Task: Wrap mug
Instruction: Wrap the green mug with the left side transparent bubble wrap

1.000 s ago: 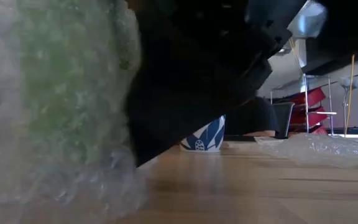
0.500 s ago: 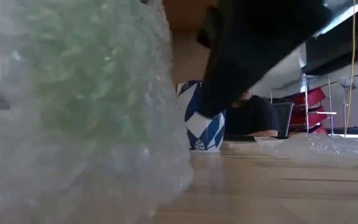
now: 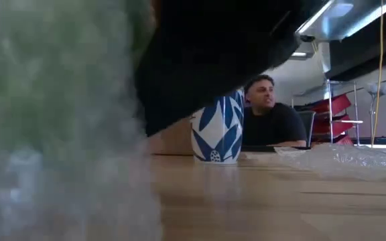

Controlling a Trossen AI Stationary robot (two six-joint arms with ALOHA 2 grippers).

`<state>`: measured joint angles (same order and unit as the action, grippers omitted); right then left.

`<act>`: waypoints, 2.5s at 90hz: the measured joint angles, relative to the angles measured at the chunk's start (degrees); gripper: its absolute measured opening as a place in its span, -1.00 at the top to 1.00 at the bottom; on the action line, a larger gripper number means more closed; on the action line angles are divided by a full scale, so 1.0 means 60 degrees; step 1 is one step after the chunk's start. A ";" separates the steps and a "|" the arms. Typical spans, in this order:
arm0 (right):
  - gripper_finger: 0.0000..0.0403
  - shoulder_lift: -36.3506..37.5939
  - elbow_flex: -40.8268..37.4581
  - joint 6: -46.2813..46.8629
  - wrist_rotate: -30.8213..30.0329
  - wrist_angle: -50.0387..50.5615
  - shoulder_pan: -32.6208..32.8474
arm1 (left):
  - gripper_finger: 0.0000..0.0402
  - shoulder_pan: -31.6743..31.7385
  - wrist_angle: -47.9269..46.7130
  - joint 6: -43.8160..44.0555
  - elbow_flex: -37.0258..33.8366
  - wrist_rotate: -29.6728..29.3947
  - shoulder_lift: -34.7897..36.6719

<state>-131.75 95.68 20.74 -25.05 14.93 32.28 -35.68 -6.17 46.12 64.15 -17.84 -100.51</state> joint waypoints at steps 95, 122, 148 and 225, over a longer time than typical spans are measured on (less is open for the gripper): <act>1.00 0.0321 0.2318 0.0009 -0.0748 0.5689 -0.0203 | 0.48 -0.0852 -0.1361 0.0212 -0.0012 -0.0337 0.0019; 1.00 0.0264 0.2732 0.0708 0.1234 0.5002 0.0324 | 0.48 -0.0831 -0.1371 0.0228 -0.0016 -0.0538 0.0012; 1.00 -0.0205 0.2410 0.1006 0.2039 0.2996 0.0515 | 0.48 -0.0676 -0.1392 0.0124 -0.0019 -0.0678 0.0008; 1.00 -0.0480 0.0979 0.0480 -0.0151 0.3182 -0.0975 | 0.48 0.0189 -0.3319 -0.0925 0.0013 -0.1444 0.0048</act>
<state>-134.63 101.55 23.62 -25.96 34.02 26.43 -34.55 -26.08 40.57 64.23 -26.51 -100.22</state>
